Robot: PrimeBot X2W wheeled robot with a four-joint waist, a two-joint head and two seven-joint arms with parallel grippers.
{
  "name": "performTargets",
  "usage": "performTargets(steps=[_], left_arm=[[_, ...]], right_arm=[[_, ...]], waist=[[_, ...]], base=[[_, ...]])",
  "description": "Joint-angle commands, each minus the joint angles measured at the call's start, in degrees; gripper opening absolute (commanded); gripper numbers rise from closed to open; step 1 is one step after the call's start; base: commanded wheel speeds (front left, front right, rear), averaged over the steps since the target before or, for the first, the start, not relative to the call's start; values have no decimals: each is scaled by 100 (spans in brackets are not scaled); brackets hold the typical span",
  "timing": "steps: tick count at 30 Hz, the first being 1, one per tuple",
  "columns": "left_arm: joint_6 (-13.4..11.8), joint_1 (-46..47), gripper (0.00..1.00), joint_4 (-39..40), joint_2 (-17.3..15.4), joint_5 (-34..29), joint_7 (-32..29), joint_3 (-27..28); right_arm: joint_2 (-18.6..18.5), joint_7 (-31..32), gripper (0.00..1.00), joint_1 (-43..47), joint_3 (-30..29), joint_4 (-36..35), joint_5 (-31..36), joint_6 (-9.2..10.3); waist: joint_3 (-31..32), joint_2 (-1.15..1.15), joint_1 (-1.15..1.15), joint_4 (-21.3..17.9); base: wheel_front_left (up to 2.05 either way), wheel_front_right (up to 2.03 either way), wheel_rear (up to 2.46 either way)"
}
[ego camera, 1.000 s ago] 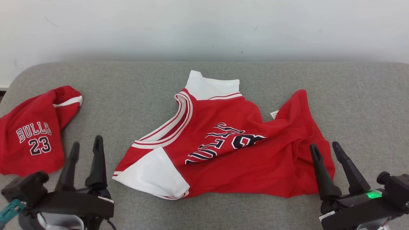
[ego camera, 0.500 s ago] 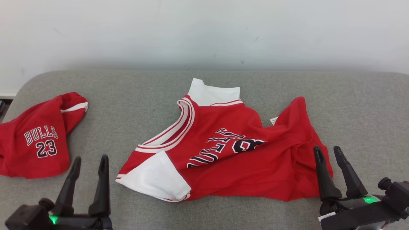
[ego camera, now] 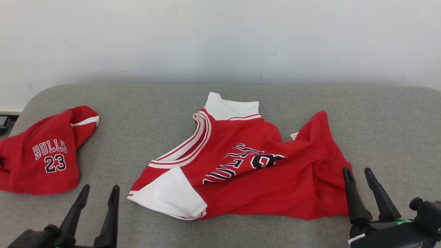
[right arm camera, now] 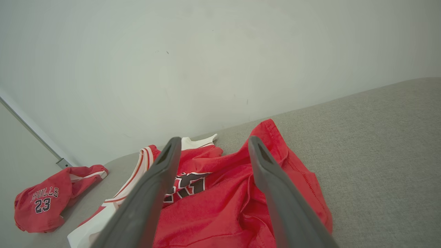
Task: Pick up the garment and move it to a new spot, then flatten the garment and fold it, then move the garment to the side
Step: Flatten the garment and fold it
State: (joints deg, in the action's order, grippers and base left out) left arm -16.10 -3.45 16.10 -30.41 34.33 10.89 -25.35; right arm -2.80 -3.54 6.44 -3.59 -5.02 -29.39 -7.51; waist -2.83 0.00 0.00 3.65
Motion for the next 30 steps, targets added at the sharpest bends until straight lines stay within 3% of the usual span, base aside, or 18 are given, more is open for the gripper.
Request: performTargets(steps=[1,9,17,24,30], left_arm=[[-14,-46,100,48,-24,46,-30,-6],[-32,50,100,62,25,12,-137,-112],[148,266,100,-13,-5,153,-600,-349],[423,1109,100,-369,-12,377,-1851,-730],[603,2132,100,-1102,236,522,-3084,-1108]], right_arm=[[-18,7,100,-26,-42,-34,34,4],[-20,138,100,-34,-17,-86,81,4],[-20,457,100,-93,22,-113,284,4],[-16,2107,100,-368,-52,-347,1120,4],[-18,3784,100,-883,-236,-408,1535,4]], waist=[[-19,0,0,2],[-99,0,0,9],[-139,0,0,-9],[-202,0,0,-11],[-334,0,0,-4]], base=[[0,0,0],[0,0,0],[0,0,0],[0,0,0],[0,0,0]])
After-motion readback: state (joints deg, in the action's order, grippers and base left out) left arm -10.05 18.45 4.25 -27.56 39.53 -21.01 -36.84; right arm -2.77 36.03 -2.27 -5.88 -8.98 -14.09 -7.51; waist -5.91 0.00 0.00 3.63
